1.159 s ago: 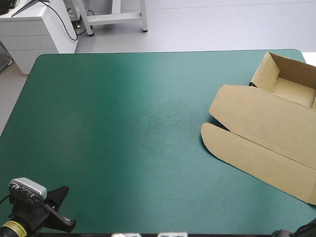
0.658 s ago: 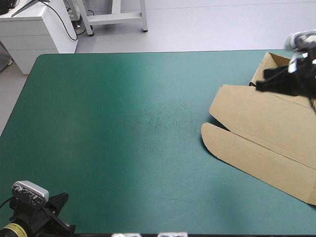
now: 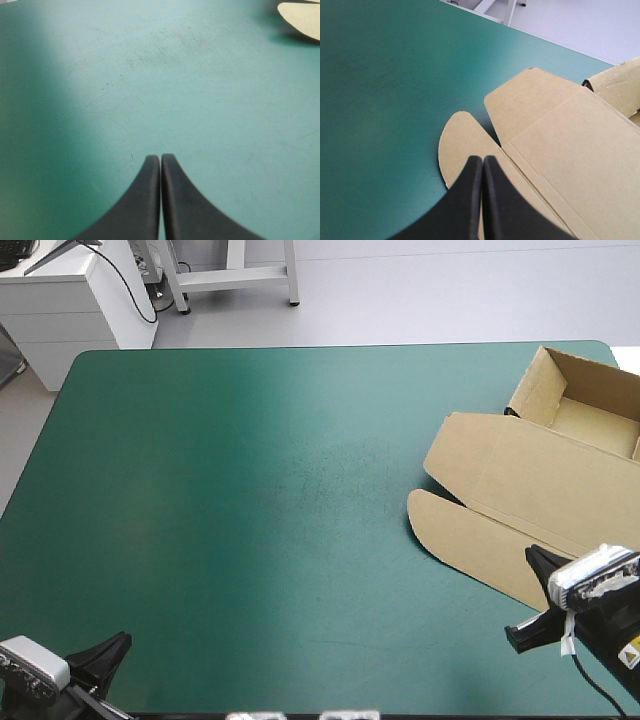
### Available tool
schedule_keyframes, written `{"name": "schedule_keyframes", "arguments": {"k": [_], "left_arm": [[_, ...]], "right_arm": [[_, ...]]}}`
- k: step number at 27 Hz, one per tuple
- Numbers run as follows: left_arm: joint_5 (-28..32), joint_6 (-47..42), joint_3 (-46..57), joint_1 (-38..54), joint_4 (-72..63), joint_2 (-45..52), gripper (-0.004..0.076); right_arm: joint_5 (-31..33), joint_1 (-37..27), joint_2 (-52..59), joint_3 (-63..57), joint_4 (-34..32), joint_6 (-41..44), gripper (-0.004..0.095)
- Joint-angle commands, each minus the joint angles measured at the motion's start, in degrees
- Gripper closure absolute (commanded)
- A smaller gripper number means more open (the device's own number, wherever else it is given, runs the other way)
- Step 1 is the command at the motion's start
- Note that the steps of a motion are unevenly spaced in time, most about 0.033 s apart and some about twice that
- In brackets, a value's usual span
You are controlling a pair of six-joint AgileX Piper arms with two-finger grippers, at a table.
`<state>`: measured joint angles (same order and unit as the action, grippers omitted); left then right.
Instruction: Fold the box
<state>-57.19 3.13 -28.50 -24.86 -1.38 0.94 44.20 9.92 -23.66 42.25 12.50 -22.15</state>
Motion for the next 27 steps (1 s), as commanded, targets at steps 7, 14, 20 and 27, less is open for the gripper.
{"name": "schedule_keyframes", "arguments": {"k": [7,14,20,27], "left_arm": [[9.8,0.0,-1.1,-0.4,-0.9,0.4,0.0731],[9.5,1.7,-1.0,-0.4,-0.3,0.4,0.0731],[10.3,1.7,-1.0,-0.4,0.5,0.4,0.0731],[11.8,1.7,-1.0,-0.4,0.8,0.4,0.0731]], "right_arm": [[-9.7,0.1,12.3,-9.4,-3.1,2.4,0.0923],[-10.4,0.1,18.1,-15.5,-6.1,8.1,0.0923],[-10.2,0.1,21.5,-17.7,-7.3,9.8,0.0923],[-9.7,0.1,23.3,-18.0,-10.2,13.0,0.0924]]}}
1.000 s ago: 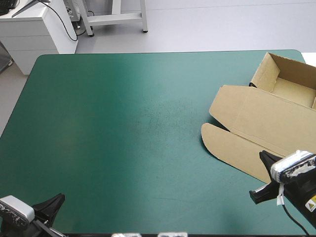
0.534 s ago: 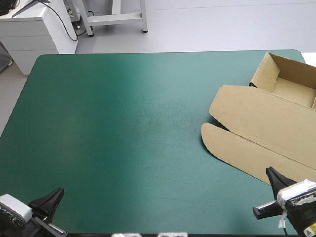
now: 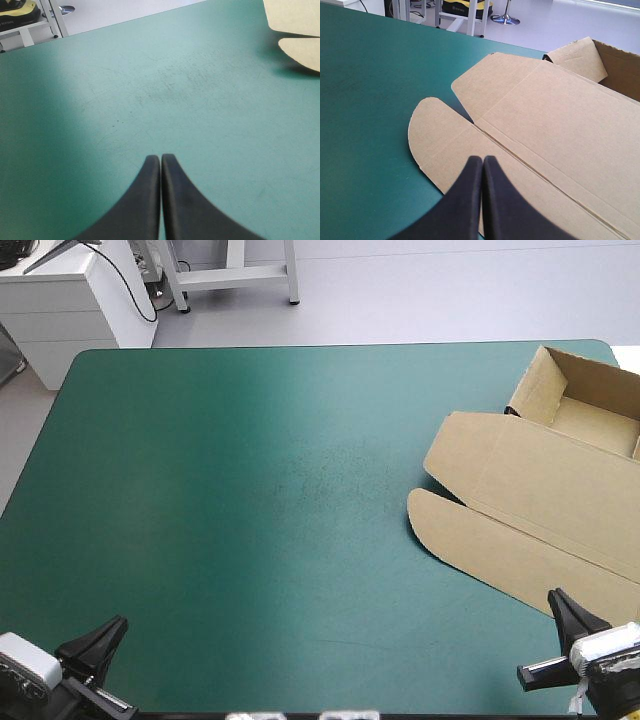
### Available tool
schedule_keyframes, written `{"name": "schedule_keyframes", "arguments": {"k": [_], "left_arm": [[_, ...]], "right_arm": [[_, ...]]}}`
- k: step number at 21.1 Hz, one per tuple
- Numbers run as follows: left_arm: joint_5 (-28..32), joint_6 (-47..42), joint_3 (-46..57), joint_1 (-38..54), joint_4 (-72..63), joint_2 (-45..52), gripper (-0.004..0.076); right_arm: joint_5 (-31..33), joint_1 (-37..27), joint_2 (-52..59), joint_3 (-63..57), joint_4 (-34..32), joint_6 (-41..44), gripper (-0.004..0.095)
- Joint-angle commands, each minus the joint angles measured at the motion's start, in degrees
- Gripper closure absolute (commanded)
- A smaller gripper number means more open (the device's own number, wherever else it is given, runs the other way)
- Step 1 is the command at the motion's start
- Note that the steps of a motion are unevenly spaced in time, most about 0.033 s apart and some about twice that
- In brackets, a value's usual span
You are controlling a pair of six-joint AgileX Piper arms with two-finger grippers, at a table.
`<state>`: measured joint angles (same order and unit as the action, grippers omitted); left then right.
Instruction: Fold the box
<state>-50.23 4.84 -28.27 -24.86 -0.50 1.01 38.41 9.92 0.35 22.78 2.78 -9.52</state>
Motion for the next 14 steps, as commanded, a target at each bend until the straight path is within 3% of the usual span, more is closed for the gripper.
{"name": "schedule_keyframes", "arguments": {"k": [1,14], "left_arm": [[4.9,-0.1,-1.3,-0.4,-0.1,0.3,0.0731],[5.0,-0.1,-1.3,-0.4,-0.1,0.3,0.0731]], "right_arm": [[-3.7,0.1,-0.7,1.5,-0.5,0.4,0.0924],[-2.4,0.1,-0.7,1.5,-0.5,0.8,0.0924]]}}
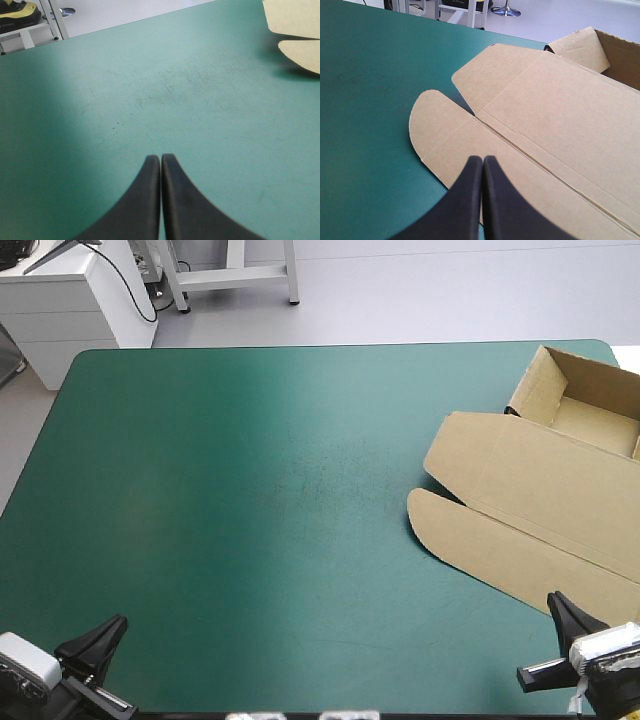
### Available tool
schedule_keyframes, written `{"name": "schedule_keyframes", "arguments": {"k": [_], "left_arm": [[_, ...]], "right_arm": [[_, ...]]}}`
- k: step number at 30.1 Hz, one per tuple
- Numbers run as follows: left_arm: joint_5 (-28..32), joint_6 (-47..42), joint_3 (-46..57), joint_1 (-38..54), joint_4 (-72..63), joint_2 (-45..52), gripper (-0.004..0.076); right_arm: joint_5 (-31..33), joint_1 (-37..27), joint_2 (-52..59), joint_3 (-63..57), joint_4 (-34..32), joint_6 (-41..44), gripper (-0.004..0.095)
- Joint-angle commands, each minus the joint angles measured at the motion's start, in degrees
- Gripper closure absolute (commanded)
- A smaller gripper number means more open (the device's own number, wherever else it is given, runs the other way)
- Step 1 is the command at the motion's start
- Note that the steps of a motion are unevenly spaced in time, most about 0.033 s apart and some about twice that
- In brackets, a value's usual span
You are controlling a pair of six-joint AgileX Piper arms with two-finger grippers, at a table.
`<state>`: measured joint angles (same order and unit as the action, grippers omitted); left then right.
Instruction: Fold the box
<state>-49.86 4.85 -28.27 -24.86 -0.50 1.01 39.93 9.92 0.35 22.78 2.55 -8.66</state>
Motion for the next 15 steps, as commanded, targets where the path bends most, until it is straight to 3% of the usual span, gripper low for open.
{"name": "schedule_keyframes", "arguments": {"k": [1,15], "left_arm": [[4.6,-0.1,-1.3,-0.4,-0.2,0.3,0.0731],[4.6,-0.3,-1.3,-0.4,-0.9,0.3,0.0731]], "right_arm": [[-3.9,0.1,-0.7,1.5,-0.3,-0.1,0.0924],[-3.9,0.1,-0.7,1.5,-0.3,-0.1,0.0924]]}}
